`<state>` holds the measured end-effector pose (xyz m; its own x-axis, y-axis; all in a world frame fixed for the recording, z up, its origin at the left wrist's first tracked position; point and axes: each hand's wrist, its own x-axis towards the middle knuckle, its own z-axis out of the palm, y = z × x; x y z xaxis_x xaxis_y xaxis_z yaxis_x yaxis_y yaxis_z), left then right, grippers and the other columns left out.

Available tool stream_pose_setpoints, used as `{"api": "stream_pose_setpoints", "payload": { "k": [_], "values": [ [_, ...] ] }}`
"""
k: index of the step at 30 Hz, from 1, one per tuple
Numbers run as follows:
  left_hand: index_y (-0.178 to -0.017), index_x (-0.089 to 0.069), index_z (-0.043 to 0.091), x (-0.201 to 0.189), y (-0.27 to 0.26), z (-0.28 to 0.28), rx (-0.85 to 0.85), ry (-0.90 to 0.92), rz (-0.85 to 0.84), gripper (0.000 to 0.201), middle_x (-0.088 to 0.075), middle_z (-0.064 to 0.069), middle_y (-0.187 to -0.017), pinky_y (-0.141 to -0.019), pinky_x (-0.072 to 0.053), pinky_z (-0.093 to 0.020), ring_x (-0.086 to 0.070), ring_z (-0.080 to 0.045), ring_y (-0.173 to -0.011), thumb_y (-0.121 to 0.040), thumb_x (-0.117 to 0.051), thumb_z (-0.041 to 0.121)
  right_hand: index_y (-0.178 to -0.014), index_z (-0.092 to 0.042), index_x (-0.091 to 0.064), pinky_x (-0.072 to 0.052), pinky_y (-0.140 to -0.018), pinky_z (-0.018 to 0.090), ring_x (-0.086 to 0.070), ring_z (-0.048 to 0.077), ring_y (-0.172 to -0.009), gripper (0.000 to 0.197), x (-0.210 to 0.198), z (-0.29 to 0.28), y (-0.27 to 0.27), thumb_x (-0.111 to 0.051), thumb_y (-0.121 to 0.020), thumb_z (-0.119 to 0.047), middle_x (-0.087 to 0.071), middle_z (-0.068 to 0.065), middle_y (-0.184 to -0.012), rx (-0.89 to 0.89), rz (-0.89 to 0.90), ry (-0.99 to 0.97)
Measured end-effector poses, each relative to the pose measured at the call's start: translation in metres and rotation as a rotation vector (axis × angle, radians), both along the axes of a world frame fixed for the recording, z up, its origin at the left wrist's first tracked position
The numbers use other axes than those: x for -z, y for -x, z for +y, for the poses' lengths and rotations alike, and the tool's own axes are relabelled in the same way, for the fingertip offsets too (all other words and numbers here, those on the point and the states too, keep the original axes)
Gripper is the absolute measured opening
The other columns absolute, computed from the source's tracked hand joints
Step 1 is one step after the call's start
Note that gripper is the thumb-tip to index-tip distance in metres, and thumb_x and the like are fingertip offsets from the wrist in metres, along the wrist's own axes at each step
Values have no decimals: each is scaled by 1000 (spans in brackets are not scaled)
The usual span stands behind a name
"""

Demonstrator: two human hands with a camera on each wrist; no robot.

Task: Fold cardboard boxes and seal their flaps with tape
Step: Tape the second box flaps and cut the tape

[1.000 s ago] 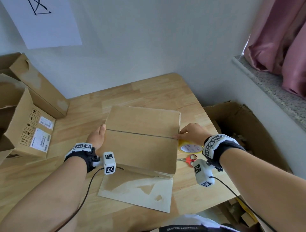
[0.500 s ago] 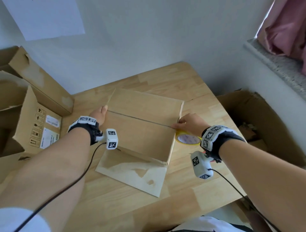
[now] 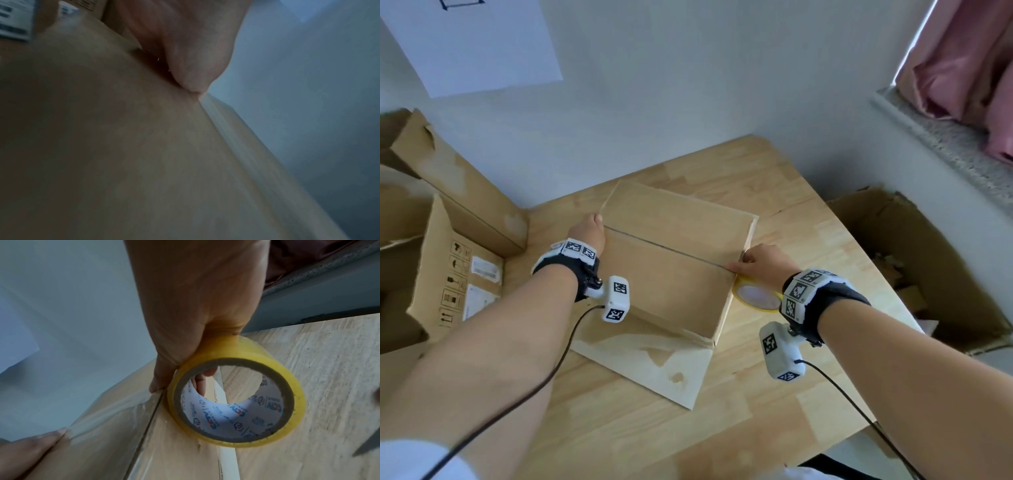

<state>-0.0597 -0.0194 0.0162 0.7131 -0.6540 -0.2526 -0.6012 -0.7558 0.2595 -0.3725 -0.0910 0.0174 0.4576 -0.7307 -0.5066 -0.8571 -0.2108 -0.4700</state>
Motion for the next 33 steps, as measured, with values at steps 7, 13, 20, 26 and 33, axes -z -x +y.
{"api": "stream_pose_setpoints", "payload": {
  "k": [7, 13, 20, 26, 33],
  "values": [
    [-151, -1, 5, 13, 56, 18, 203, -98, -103, 54, 6, -10, -159, -119, 0, -43, 7, -25, -147, -104, -15, 27, -78, -10, -59, -30, -48, 24, -50, 21, -75, 39, -1, 2, 2, -54, -91, -46, -52, 4, -73, -17, 17, 20],
    [-148, 17, 4, 4, 101, 36, 372, -266, -34, 65, 25, -11, -155, -118, 10, -40, 23, -22, -143, -102, -9, 42, -73, -7, -58, -30, -47, 24, -48, 20, -68, 43, -1, 6, 0, -51, -93, -45, -46, 2, -64, -32, 21, 7],
    [-148, 17, 4, 0, 158, 41, 666, -205, 40, 73, 28, -12, -154, -115, 14, -38, 27, -21, -141, -100, -14, 50, -85, -4, -64, -31, -48, 24, -50, 21, -72, 44, -2, 5, 1, -50, -94, -45, -51, 4, -70, -44, 15, 21],
    [-145, 21, -1, 3, 187, 43, 743, -279, -19, 112, 33, -18, -150, -115, 15, -46, 31, -30, -139, -82, -32, 76, -73, -8, -58, -29, -47, 23, -47, 15, -61, 41, 0, 4, 3, -50, -94, -43, -49, 2, -65, -17, 10, 35],
    [-145, 21, -2, 0, 181, 33, 777, -331, -27, 103, 33, -20, -150, -115, 15, -46, 31, -31, -139, -90, -42, 58, -96, -14, -62, -38, -68, 27, -52, 20, -83, 39, 6, 4, 10, -52, -90, -51, -56, 2, -87, 29, -66, -58]
  ]
}}
